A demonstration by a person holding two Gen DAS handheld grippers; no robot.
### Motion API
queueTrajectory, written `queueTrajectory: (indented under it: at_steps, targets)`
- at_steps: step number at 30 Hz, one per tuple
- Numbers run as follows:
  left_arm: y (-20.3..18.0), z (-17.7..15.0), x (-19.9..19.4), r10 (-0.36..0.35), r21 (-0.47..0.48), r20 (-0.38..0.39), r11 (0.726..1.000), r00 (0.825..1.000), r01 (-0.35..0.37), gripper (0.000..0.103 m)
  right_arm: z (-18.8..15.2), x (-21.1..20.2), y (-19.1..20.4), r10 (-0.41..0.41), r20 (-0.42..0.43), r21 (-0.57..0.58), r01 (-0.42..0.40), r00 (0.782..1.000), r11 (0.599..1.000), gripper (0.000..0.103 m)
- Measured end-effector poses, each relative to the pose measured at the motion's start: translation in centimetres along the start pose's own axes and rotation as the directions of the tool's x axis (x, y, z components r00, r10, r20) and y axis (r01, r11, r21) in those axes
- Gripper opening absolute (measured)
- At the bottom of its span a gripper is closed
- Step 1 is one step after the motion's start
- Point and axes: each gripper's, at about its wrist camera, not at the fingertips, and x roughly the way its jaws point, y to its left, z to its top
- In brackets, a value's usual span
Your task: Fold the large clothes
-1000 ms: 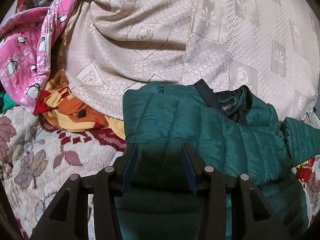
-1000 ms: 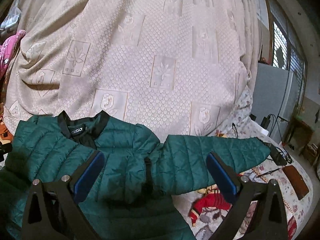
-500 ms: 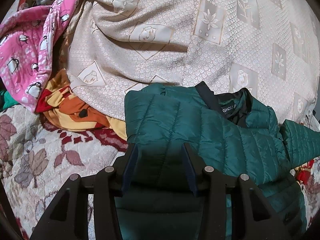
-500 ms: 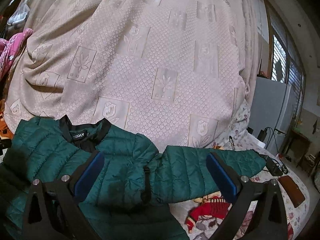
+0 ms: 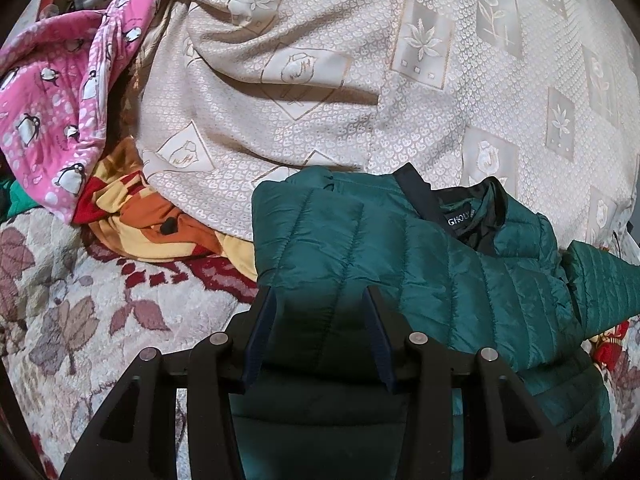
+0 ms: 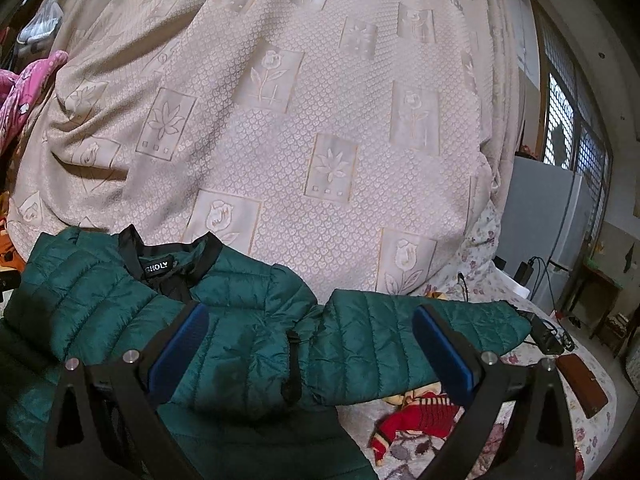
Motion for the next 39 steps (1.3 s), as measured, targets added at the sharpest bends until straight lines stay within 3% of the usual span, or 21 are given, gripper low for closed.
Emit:
queueTrajectory:
  at_steps: [5, 10, 12, 15, 18, 20, 23, 25, 27, 28, 29, 32, 34, 39]
  targets:
    - [0.1, 0.1, 0.0, 0.005, 0.000, 0.004, 1.000, 1.000, -0.005, 0.024, -0.2, 0.4, -0.1, 0.005, -0.025, 0.005, -0.005, 1.000, 1.000, 0.103]
    - [1.7, 1.0, -0.1, 0.030, -0.041, 0.026, 0.999, 0.999, -0.028, 0.024, -1.0, 4.1, -2.3, 0.096, -0.167, 0.060, -0.087, 0.981, 0.994, 0.103]
    - [2.9, 1.2, 0.5, 0.047, -0.082, 0.007, 0.996, 0.999, -0.047, 0.024, -1.9, 6.9, -3.4, 0.160, -0.271, 0.110, -0.135, 0.949, 0.985, 0.103]
    - [4.1, 1.3, 2.2, 0.051, -0.126, -0.044, 0.990, 0.998, -0.056, 0.024, -3.5, 10.7, -4.0, 0.288, -0.400, 0.246, -0.201, 0.870, 0.948, 0.103]
    - [4.0, 1.8, 2.6, 0.038, -0.113, -0.018, 0.993, 0.999, -0.040, 0.024, -3.8, 11.8, -3.0, 0.488, -0.342, 0.414, -0.337, 0.803, 0.846, 0.103]
    - [3.7, 2.2, 2.7, 0.022, -0.100, 0.007, 0.995, 1.000, -0.022, 0.024, -3.1, 11.4, -1.5, 0.559, -0.295, 0.420, -0.420, 0.775, 0.804, 0.103]
    - [3.7, 2.3, 4.5, 0.012, -0.090, -0.027, 0.996, 1.000, -0.014, 0.024, -2.9, 11.4, 1.2, 0.663, -0.272, 0.401, -0.544, 0.698, 0.737, 0.103]
    - [3.8, 1.7, 7.2, 0.021, -0.092, -0.122, 0.995, 0.992, -0.033, 0.024, -4.4, 13.6, 2.3, 0.646, -0.365, 0.417, -0.503, 0.670, 0.757, 0.103]
    - [3.9, 0.9, 9.5, -0.019, -0.113, -0.217, 0.994, 0.976, -0.006, 0.026, -7.3, 17.4, 3.0, 0.590, -0.537, 0.429, -0.406, 0.603, 0.806, 0.103]
    - [3.8, 0.5, 10.3, -0.039, -0.125, -0.247, 0.992, 0.968, 0.008, 0.027, -8.0, 18.2, 2.9, 0.578, -0.558, 0.429, -0.390, 0.596, 0.815, 0.103]
    - [3.6, 0.3, 10.6, -0.029, -0.117, -0.253, 0.993, 0.967, -0.001, 0.030, -8.1, 18.6, 2.7, 0.577, -0.549, 0.429, -0.389, 0.605, 0.815, 0.103]
    - [3.1, 0.2, 10.4, 0.010, -0.087, -0.242, 0.996, 0.970, -0.032, 0.032, -7.9, 19.1, 3.4, 0.551, -0.574, 0.373, -0.405, 0.607, 0.835, 0.103]
    - [3.1, 0.2, 10.2, 0.020, -0.089, -0.234, 0.995, 0.972, -0.041, 0.033, -8.0, 18.7, 3.8, 0.541, -0.567, 0.347, -0.415, 0.621, 0.841, 0.103]
    - [0.9, 0.9, 7.3, 0.092, -0.001, -0.125, 0.996, 0.988, -0.093, 0.032, -8.2, 17.7, 4.3, 0.535, -0.553, 0.337, -0.416, 0.639, 0.845, 0.103]
